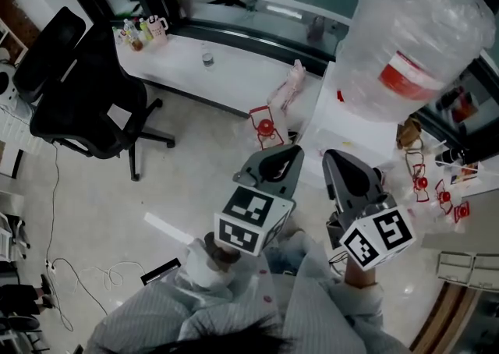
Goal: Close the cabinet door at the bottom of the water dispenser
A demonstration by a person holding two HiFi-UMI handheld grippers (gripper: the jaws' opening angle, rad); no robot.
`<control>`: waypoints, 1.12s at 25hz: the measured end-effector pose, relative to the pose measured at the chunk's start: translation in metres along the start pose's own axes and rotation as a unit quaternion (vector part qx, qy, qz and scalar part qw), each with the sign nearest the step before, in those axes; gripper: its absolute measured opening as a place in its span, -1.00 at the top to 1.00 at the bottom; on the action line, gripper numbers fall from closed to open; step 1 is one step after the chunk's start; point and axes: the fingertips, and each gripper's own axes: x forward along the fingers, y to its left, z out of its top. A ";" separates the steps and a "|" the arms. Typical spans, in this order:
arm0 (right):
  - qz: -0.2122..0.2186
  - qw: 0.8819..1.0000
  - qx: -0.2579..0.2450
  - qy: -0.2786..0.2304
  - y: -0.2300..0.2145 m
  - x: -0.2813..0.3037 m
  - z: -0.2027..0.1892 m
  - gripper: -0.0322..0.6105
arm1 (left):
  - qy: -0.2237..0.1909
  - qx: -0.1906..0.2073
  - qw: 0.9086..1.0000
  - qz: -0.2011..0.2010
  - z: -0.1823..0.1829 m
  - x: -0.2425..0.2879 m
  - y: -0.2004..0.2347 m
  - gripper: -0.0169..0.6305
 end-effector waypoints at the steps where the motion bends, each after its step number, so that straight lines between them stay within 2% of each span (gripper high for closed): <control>1: 0.001 1.000 -0.001 0.001 0.000 0.001 0.000 0.86 | 0.000 0.000 1.000 0.000 0.000 0.001 0.000 0.91; 15: 0.020 1.000 -0.008 0.005 0.008 0.007 0.001 0.86 | 0.000 0.004 1.000 0.013 -0.002 0.001 0.003 0.91; 28: 0.020 1.000 -0.002 0.010 0.014 0.013 -0.002 0.86 | 0.009 0.005 1.000 0.006 -0.006 0.000 0.008 0.91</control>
